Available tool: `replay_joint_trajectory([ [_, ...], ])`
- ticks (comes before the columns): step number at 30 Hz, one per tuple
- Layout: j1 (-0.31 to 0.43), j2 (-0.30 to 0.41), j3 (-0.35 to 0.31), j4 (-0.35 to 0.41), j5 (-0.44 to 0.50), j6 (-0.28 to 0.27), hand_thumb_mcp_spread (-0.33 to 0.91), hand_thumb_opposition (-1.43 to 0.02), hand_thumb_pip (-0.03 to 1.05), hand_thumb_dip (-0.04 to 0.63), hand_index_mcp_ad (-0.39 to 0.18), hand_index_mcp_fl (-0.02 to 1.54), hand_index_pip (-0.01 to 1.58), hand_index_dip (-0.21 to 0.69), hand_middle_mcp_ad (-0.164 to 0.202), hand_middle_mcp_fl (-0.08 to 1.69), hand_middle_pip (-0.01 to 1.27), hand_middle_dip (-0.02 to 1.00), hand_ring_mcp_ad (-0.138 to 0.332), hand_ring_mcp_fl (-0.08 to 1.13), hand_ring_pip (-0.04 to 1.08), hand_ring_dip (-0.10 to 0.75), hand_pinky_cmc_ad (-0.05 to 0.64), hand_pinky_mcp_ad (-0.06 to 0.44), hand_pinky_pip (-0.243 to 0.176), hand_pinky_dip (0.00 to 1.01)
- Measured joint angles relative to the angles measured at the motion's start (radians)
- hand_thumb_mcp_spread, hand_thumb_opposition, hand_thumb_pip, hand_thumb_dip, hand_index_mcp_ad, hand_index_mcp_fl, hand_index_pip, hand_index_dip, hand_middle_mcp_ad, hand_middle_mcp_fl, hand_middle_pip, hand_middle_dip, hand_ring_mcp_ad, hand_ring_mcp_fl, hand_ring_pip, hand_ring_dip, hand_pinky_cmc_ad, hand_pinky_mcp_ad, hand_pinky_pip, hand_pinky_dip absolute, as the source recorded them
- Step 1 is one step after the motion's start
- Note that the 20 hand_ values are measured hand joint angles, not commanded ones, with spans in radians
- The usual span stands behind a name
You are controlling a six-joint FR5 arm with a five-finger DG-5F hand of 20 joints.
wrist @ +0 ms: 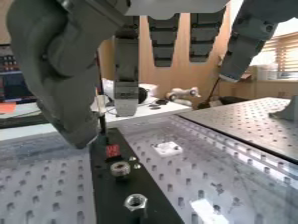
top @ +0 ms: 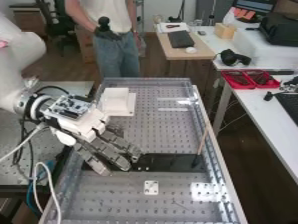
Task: Grab the larger nut and place it in the white container
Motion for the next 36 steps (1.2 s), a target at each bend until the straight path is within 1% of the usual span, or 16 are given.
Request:
replay_joint_trajectory([
  [2, -0.009, -0.01, -0.003, 0.011, -0.016, -0.006, 0.33, -0.86, 0.66, 0.206, -0.077, 0.01, 1.51, 0.218, 0.084, 0.01, 0.14, 0.19, 0.176, 0.0, 0.09, 0.075, 0.394, 0.312, -0.091, 0.37],
  [4, -0.015, -0.017, -0.006, 0.021, -0.028, -0.009, 0.33, -0.86, 0.66, 0.223, -0.079, 0.01, 1.51, 0.22, 0.084, 0.01, 0.14, 0.19, 0.176, 0.0, 0.09, 0.075, 0.394, 0.316, -0.091, 0.36],
  [7, -0.029, -0.03, -0.013, 0.052, -0.051, -0.019, 0.33, -0.87, 0.66, 0.22, -0.087, 0.01, 1.51, 0.218, 0.087, 0.01, 0.14, 0.19, 0.176, 0.0, 0.09, 0.079, 0.393, 0.312, -0.091, 0.35],
  [9, -0.038, -0.037, -0.018, 0.073, -0.069, -0.027, 0.34, -0.87, 0.66, 0.22, -0.094, 0.0, 1.52, 0.236, 0.084, 0.0, 0.14, 0.19, 0.176, 0.0, 0.09, 0.079, 0.393, 0.312, -0.094, 0.35],
  [13, -0.06, -0.051, -0.025, 0.107, -0.117, -0.051, 0.34, -0.87, 0.66, 0.236, -0.094, 0.01, 1.53, 0.236, 0.086, 0.01, 0.14, 0.19, 0.176, 0.0, 0.09, 0.075, 0.391, 0.312, -0.094, 0.35],
  [14, -0.069, -0.056, -0.028, 0.12, -0.134, -0.059, 0.34, -0.87, 0.66, 0.236, -0.098, 0.01, 1.53, 0.236, 0.08, 0.01, 0.14, 0.19, 0.176, 0.0, 0.09, 0.079, 0.391, 0.312, -0.094, 0.35],
  [16, -0.082, -0.063, -0.03, 0.134, -0.158, -0.068, 0.34, -0.87, 0.66, 0.236, -0.094, 0.01, 1.53, 0.236, 0.086, 0.01, 0.14, 0.19, 0.176, 0.0, 0.1, 0.075, 0.391, 0.314, -0.094, 0.34],
  [17, -0.09, -0.069, -0.03, 0.141, -0.175, -0.074, 0.34, -0.87, 0.66, 0.236, -0.094, 0.01, 1.53, 0.236, 0.082, 0.0, 0.14, 0.19, 0.18, 0.0, 0.09, 0.075, 0.391, 0.311, -0.094, 0.34],
  [22, -0.12, -0.088, -0.023, 0.147, -0.246, -0.097, 0.36, -0.86, 0.66, 0.236, -0.103, 0.01, 1.54, 0.236, 0.084, 0.01, 0.14, 0.19, 0.161, 0.0, 0.09, 0.079, 0.391, 0.311, -0.094, 0.33],
  [24, -0.137, -0.099, -0.017, 0.151, -0.29, -0.112, 0.35, -0.86, 0.66, 0.239, -0.11, 0.01, 1.54, 0.236, 0.084, 0.0, 0.14, 0.19, 0.161, 0.0, 0.09, 0.079, 0.389, 0.304, -0.094, 0.33],
  [27, -0.155, -0.111, -0.01, 0.167, -0.332, -0.123, 0.36, -0.86, 0.66, 0.239, -0.117, 0.01, 1.54, 0.236, 0.079, 0.0, 0.13, 0.19, 0.159, 0.0, 0.1, 0.079, 0.387, 0.293, -0.094, 0.33],
  [28, -0.159, -0.115, -0.008, 0.172, -0.341, -0.126, 0.36, -0.86, 0.66, 0.239, -0.113, 0.01, 1.54, 0.236, 0.082, 0.0, 0.13, 0.19, 0.159, 0.0, 0.09, 0.079, 0.387, 0.293, -0.094, 0.33],
  [31, -0.168, -0.121, -0.001, 0.175, -0.36, -0.132, 0.36, -0.86, 0.71, 0.236, -0.113, 0.01, 1.54, 0.232, 0.079, 0.0, 0.13, 0.19, 0.159, 0.0, 0.1, 0.082, 0.384, 0.293, -0.094, 0.33],
  [32, -0.173, -0.125, 0.002, 0.176, -0.368, -0.133, 0.36, -0.86, 0.71, 0.236, -0.11, 0.01, 1.54, 0.232, 0.084, 0.0, 0.13, 0.19, 0.162, 0.0, 0.09, 0.086, 0.384, 0.293, -0.094, 0.33],
  [36, -0.19, -0.142, 0.011, 0.18, -0.406, -0.146, 0.36, -0.86, 0.71, 0.236, -0.11, 0.01, 1.54, 0.23, 0.08, 0.01, 0.13, 0.19, 0.162, 0.0, 0.09, 0.086, 0.384, 0.293, -0.094, 0.33],
])
